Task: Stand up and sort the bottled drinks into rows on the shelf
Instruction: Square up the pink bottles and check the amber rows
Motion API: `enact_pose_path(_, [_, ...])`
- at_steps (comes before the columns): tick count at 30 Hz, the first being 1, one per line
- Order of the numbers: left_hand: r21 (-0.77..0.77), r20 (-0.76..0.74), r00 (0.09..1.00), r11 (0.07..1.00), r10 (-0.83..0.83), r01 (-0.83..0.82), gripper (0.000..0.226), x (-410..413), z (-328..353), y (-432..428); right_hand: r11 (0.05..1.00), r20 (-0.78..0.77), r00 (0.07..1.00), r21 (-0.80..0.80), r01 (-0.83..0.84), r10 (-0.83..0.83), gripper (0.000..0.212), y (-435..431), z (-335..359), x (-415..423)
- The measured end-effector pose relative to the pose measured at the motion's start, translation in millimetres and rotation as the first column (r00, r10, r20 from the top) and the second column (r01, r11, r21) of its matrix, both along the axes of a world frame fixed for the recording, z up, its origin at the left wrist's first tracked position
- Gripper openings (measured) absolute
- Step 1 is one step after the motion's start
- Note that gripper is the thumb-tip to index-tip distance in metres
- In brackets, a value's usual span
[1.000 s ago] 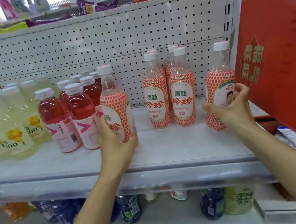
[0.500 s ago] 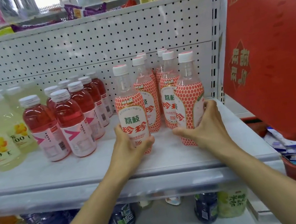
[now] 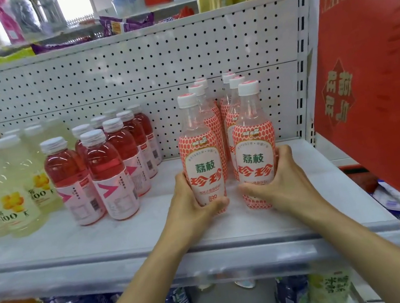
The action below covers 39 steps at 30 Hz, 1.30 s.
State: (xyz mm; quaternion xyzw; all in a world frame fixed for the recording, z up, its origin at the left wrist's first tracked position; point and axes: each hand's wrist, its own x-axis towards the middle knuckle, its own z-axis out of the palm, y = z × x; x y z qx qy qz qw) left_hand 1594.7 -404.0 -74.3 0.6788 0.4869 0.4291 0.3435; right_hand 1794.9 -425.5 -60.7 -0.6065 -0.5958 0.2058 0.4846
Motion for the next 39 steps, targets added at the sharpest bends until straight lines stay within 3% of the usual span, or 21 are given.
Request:
enact_pose_path(5, [0.063,-0.032,0.999,0.997,0.035,-0.033,0.082,10.0,-0.1,7.6,0.999,-0.035,0.999,0.028,-0.025,0.026,0.081,8.7,-3.1,1.6])
enact_pose_path(8, [0.003,0.025,1.0,1.0,-0.004,0.003,0.119,6.3,5.9,20.6,0.998,-0.087,0.994,0.008,-0.059,0.06,0.11,15.0,-4.4,1.5])
enact_pose_path(10, [-0.081,0.096,0.989,0.99,-0.109,0.117,0.129,4.4,11.8,29.5,0.988,-0.194,0.969,-0.009,-0.156,0.151,0.119,20.3,-3.7,3.0])
enact_pose_path(12, [-0.13,0.157,0.965,0.965,-0.209,0.23,0.116,5.8,15.5,33.8,0.973,-0.247,0.944,-0.014,-0.229,0.218,0.108,24.4,-3.1,5.1])
enact_pose_path(15, [-0.137,0.184,0.954,0.955,-0.237,0.263,0.099,11.6,14.6,39.4,0.967,-0.264,0.936,-0.033,-0.251,0.234,0.099,29.9,-1.5,5.1])
enact_pose_path(26, [-0.107,0.232,0.946,0.96,-0.228,0.258,0.096,14.2,8.2,54.1,0.974,-0.304,0.93,-0.03,-0.226,0.207,0.102,45.3,-6.6,1.7])
enact_pose_path(31, [-0.089,0.131,0.965,0.967,-0.226,0.238,0.105,9.4,6.2,51.0,0.977,-0.284,0.937,-0.001,-0.214,0.205,0.105,41.6,-10.0,0.4])
enact_pose_path(36, [-0.069,0.087,0.975,0.975,-0.204,0.21,0.091,7.3,11.0,37.8,0.973,-0.257,0.939,0.026,-0.23,0.229,0.103,37.7,-13.9,3.1])
enact_pose_path(39, [-0.015,-0.016,0.996,0.996,-0.091,0.091,0.09,-0.1,16.8,19.9,0.982,-0.256,0.948,0.078,-0.174,0.188,0.094,29.1,-7.8,1.2])
